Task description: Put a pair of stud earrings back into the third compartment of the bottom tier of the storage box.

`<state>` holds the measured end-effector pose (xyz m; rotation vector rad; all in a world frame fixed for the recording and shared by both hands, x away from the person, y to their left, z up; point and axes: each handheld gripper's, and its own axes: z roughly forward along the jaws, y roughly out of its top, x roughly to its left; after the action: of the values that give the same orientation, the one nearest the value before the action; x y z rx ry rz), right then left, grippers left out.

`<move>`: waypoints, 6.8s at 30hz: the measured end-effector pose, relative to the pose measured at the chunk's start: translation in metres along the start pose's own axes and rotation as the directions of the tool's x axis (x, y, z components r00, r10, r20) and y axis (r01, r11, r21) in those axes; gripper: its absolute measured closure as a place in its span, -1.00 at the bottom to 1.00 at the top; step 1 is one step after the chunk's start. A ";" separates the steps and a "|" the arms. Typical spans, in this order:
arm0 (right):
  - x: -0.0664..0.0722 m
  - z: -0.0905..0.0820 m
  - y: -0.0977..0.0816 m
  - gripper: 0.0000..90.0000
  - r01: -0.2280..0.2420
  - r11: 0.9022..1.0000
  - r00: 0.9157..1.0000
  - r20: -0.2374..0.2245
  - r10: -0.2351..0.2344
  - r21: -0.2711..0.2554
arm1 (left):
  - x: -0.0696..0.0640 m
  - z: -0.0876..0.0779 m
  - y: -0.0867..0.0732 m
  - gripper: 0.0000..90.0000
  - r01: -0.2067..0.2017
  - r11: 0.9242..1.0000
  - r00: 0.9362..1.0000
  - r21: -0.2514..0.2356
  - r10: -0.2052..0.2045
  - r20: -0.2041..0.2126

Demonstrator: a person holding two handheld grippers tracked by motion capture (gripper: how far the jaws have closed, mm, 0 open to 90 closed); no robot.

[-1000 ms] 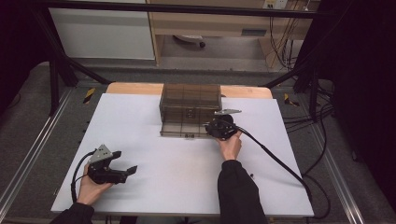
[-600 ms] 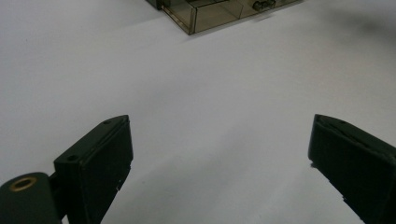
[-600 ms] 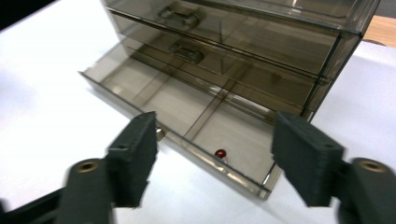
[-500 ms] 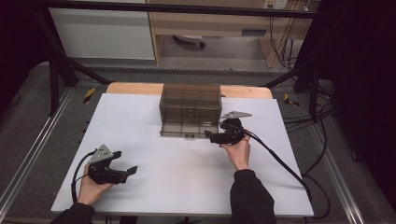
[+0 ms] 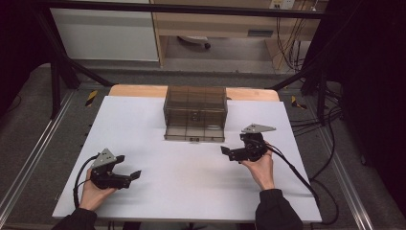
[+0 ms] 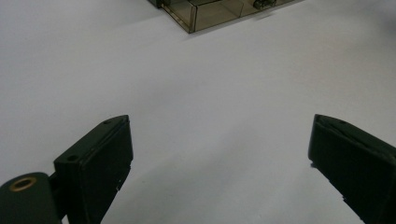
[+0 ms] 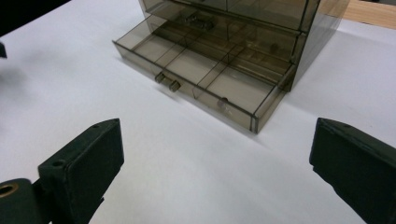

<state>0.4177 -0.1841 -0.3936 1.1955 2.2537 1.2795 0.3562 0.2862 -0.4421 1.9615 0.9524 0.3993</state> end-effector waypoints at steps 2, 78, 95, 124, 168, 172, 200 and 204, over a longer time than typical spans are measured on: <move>-0.001 -0.007 -0.005 -0.93 0.005 1.000 1.000 -0.002 -0.005 -0.007 | 0.000 0.000 0.000 -0.86 0.000 1.000 1.000 0.000 0.000 0.000; -0.025 -0.070 -0.116 0.74 -0.023 0.986 0.998 0.055 0.014 0.167 | -0.002 0.002 0.000 -0.86 -0.010 1.000 1.000 0.011 0.010 -0.001; -0.025 -0.071 -0.115 0.82 -0.035 0.985 0.998 0.056 0.025 0.172 | -0.002 0.002 0.000 -0.86 -0.011 1.000 1.000 0.011 0.011 -0.001; -0.017 -0.067 -0.088 0.83 -0.007 0.994 1.000 0.028 0.004 0.110 | -0.002 0.002 -0.001 -0.86 -0.010 1.000 1.000 0.013 0.010 -0.002; 0.007 0.003 -0.013 0.84 0.035 0.999 0.999 -0.005 -0.034 0.040 | -0.002 0.002 -0.001 -0.86 -0.010 1.000 1.000 0.015 0.010 0.001; 0.006 0.011 -0.006 0.84 0.034 0.999 0.999 0.002 -0.034 0.040 | -0.002 0.002 -0.001 -0.86 -0.010 1.000 1.000 0.016 0.010 0.002; -0.011 0.061 0.027 0.84 0.026 1.000 0.998 0.049 -0.027 0.013 | -0.001 0.003 -0.001 -0.86 -0.012 1.000 1.000 0.017 0.012 0.002; -0.012 0.069 0.029 0.84 0.031 0.999 0.998 0.052 -0.032 0.025 | -0.001 0.003 -0.001 -0.86 -0.009 1.000 1.000 0.016 0.009 0.003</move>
<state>0.4811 -0.1456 -0.4108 1.1832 2.2483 1.1989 0.3565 0.2837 -0.4443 1.9808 0.9478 0.3947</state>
